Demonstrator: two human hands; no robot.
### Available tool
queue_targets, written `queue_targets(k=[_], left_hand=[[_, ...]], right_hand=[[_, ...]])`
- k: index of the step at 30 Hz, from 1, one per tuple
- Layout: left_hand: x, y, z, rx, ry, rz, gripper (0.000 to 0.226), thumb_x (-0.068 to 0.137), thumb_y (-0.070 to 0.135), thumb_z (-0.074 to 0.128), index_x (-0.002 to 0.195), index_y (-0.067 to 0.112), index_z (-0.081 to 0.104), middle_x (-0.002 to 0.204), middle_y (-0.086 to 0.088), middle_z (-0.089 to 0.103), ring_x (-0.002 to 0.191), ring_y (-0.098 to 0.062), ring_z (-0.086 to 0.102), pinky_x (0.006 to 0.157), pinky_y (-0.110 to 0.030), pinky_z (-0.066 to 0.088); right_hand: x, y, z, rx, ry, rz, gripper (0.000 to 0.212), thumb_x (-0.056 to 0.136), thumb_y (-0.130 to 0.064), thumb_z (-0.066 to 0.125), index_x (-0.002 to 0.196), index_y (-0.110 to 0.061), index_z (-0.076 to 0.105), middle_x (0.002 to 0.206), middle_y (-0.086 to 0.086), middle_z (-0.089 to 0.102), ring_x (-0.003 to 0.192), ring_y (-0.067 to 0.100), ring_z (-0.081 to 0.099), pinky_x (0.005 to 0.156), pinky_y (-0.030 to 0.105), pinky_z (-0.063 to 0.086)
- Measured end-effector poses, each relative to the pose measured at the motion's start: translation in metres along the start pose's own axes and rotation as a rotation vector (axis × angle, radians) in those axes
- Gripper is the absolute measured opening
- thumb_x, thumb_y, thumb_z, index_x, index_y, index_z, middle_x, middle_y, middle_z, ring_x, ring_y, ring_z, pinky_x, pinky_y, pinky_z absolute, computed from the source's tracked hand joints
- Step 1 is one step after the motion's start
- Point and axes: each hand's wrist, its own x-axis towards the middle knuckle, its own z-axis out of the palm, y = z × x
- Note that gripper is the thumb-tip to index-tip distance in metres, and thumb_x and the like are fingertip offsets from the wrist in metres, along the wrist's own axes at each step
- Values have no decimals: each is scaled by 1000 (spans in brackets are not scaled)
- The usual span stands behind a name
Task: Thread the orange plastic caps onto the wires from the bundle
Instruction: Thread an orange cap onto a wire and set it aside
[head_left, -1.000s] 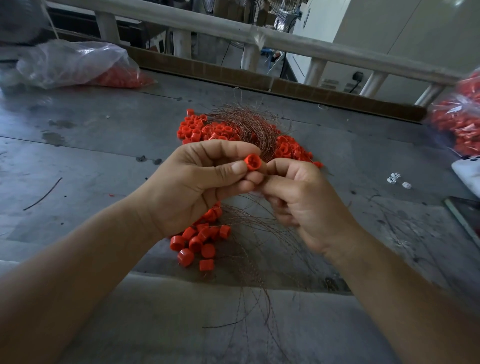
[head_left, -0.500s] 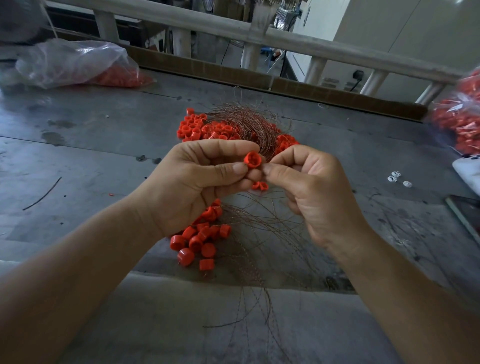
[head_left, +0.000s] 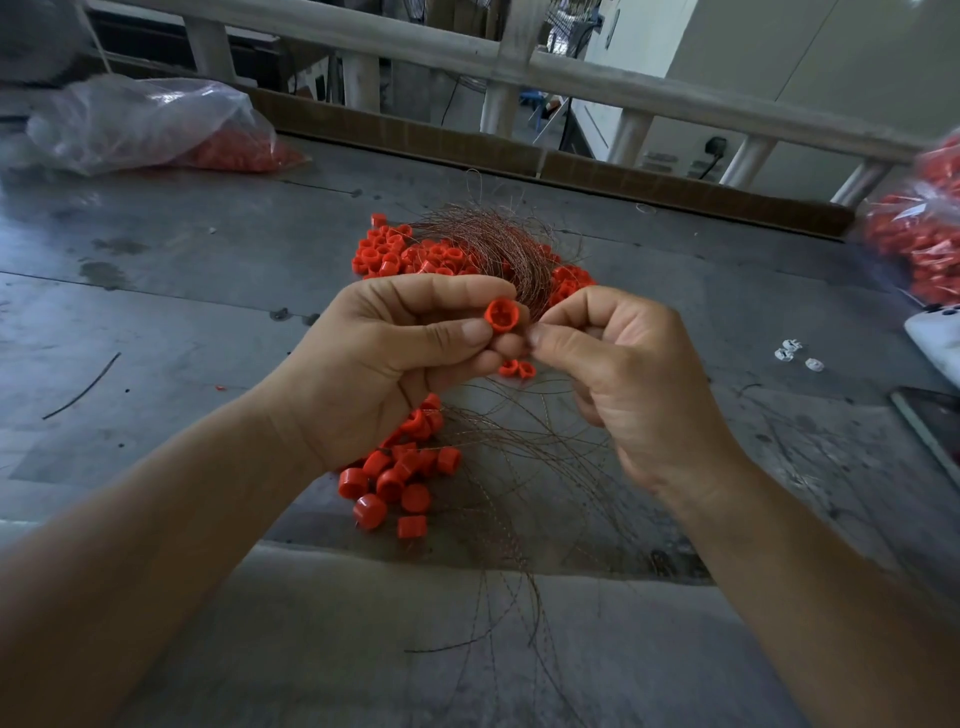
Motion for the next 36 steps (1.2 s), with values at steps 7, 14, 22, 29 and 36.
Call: queue_targets(k=[7, 14, 22, 29, 36], left_hand=[[-1, 0, 1, -4, -21, 17, 23, 56, 9, 67, 77, 11, 75, 78, -6, 72, 68, -12, 69, 56, -14, 53], [-1, -2, 1, -15, -11, -29, 18, 65, 2, 61, 75, 8, 74, 74, -8, 72, 71, -13, 70, 60, -15, 54], [-1, -3, 2, -23, 69, -46, 22, 65, -1, 56, 73, 8, 74, 73, -7, 71, 71, -15, 71, 59, -16, 54], [-2, -2, 2, -18, 59, -47, 21, 65, -1, 56, 73, 8, 74, 73, -7, 71, 71, -14, 70, 60, -17, 55], [-2, -2, 3, -7, 64, -52, 21, 65, -1, 56, 74, 7, 74, 73, -8, 71, 69, -14, 70, 59, -17, 55]], right_hand=[[2, 5, -2, 36, -63, 132, 18, 81, 0, 57, 66, -10, 56, 40, -10, 43, 30, 0, 33, 32, 8, 24], [14, 11, -20, -57, -100, 141, 7, 81, -12, 62, 74, -14, 62, 57, -5, 64, 52, 3, 58, 49, 15, 46], [45, 56, -73, -847, 293, 101, 8, 85, -18, 61, 90, -22, 66, 76, -11, 61, 66, 1, 52, 57, 11, 42], [49, 70, -73, -984, 222, 166, 24, 86, -12, 60, 109, -15, 64, 103, 5, 66, 93, 18, 58, 83, 24, 41], [49, 71, -72, -975, 209, 141, 10, 81, -8, 65, 87, -16, 64, 67, -13, 52, 73, 10, 54, 70, 22, 41]])
